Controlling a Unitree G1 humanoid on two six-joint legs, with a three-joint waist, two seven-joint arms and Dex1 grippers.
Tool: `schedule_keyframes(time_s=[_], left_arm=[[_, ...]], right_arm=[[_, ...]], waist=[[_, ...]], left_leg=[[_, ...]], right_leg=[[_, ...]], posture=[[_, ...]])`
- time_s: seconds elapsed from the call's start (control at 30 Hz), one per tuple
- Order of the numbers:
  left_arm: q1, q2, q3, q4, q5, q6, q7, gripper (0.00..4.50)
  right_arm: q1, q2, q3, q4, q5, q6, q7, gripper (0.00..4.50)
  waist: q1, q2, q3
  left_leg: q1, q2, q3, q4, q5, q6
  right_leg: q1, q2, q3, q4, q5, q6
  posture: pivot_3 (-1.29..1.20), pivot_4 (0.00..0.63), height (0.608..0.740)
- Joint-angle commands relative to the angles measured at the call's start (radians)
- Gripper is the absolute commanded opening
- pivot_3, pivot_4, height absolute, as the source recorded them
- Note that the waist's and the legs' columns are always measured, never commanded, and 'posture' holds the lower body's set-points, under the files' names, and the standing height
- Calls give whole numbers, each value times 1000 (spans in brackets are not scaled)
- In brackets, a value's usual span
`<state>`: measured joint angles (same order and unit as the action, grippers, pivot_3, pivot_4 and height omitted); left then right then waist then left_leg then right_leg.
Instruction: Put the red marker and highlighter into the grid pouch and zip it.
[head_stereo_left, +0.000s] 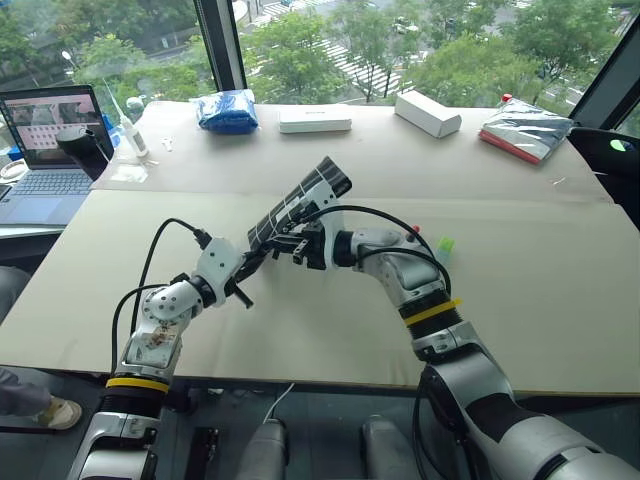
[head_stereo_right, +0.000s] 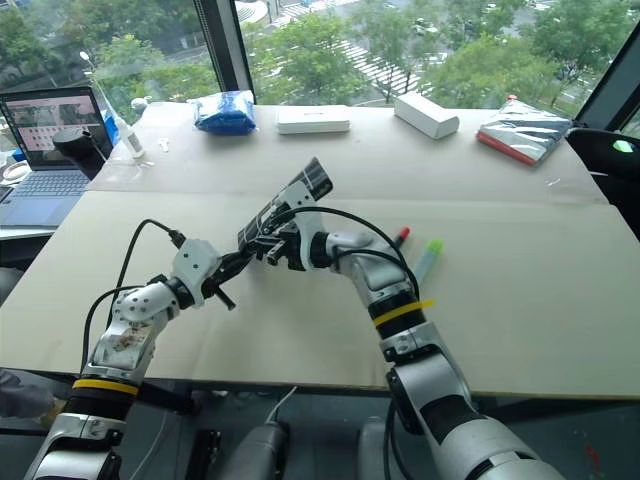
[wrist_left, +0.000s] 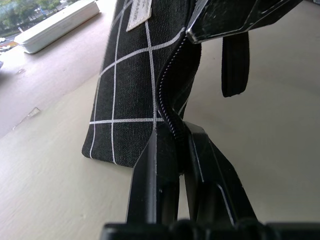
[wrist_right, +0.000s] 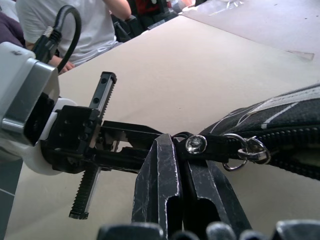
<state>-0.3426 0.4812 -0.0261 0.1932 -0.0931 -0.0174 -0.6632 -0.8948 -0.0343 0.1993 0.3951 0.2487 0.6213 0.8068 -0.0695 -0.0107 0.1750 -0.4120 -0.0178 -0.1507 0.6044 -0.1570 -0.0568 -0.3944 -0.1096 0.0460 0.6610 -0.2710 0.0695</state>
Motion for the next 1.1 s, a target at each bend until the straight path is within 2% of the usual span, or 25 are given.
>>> schedule_keyframes(time_s=[0.03, 0.27, 0.53, 0.77, 1.1], left_arm=[[-29, -6, -7, -33, 5, -10, 0, 0], [-20, -11, -3, -122, 0, 58, 11, 0], [-6, -4, 8, -181, -7, 119, 11, 0], [-2, -4, 9, -158, -6, 105, 4, 0], [11, -11, 4, -101, 4, 47, 2, 0]], right_arm=[[-52, 43, 35, 8, -12, -33, 10, 34], [-48, 45, 73, 85, -87, -85, -17, 34], [-87, 0, 10, 147, -91, -120, -49, 34], [-142, -41, -59, 221, -77, -140, -59, 34], [-89, -62, -41, 194, -76, -128, -37, 34]], waist=[[-1, 0, 0], [2, 0, 0], [0, 0, 0], [0, 0, 0], [0, 0, 0]], left_leg=[[0, 0, 0, 0, 0, 0], [0, 0, 0, 0, 0, 0], [0, 0, 0, 0, 0, 0], [0, 0, 0, 0, 0, 0], [0, 0, 0, 0, 0, 0]], right_leg=[[0, 0, 0, 0, 0, 0], [-1, 0, 0, 1, 0, 0], [-1, 0, 0, 1, 0, 0], [-1, 0, 0, 1, 0, 0], [-1, 0, 0, 1, 1, -2]], posture=[[0, 150, 740], [0, 150, 740], [0, 150, 740], [0, 150, 740], [0, 150, 740]])
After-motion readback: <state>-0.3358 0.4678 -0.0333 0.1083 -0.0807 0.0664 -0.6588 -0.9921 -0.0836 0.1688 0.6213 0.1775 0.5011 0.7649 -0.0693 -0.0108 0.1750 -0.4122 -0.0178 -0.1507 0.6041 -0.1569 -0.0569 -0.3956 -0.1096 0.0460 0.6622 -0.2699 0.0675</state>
